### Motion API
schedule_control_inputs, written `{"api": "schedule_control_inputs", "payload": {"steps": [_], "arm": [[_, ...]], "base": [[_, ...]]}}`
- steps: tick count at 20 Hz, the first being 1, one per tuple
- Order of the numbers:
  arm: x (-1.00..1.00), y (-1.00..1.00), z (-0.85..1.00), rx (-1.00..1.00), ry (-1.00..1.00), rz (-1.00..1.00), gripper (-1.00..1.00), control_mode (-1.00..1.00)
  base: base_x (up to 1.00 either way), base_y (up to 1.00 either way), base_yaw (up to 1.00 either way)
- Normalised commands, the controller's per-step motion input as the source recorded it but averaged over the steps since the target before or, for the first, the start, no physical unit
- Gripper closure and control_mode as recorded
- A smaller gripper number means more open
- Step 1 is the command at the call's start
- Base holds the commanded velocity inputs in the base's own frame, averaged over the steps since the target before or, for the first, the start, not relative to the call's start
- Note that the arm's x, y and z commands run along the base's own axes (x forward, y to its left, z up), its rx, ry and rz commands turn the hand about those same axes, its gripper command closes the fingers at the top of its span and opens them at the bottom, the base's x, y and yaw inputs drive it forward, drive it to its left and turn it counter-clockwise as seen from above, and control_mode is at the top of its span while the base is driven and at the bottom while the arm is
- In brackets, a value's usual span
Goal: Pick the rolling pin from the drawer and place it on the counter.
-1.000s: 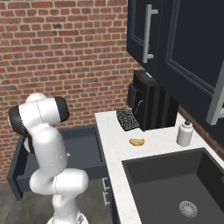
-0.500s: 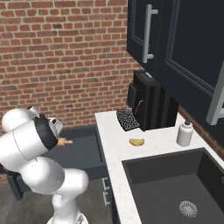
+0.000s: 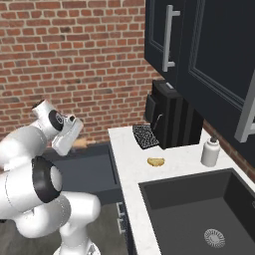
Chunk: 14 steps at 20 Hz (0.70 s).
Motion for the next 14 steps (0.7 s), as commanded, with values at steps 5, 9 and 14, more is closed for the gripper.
{"api": "schedule_control_inputs", "payload": {"steps": [5, 9, 14], "arm": [[-0.02, -1.0, 0.07, 0.06, 0.0, 0.0, 1.0, -1.0], [-0.2, -0.96, -0.04, 0.06, 0.0, 0.0, 1.0, -1.0], [-0.06, -0.83, -0.13, 0.06, -0.07, 0.0, 1.0, -1.0]], "base": [[0.0, 0.0, 0.0], [0.0, 0.0, 0.0], [0.0, 0.0, 0.0]]}}
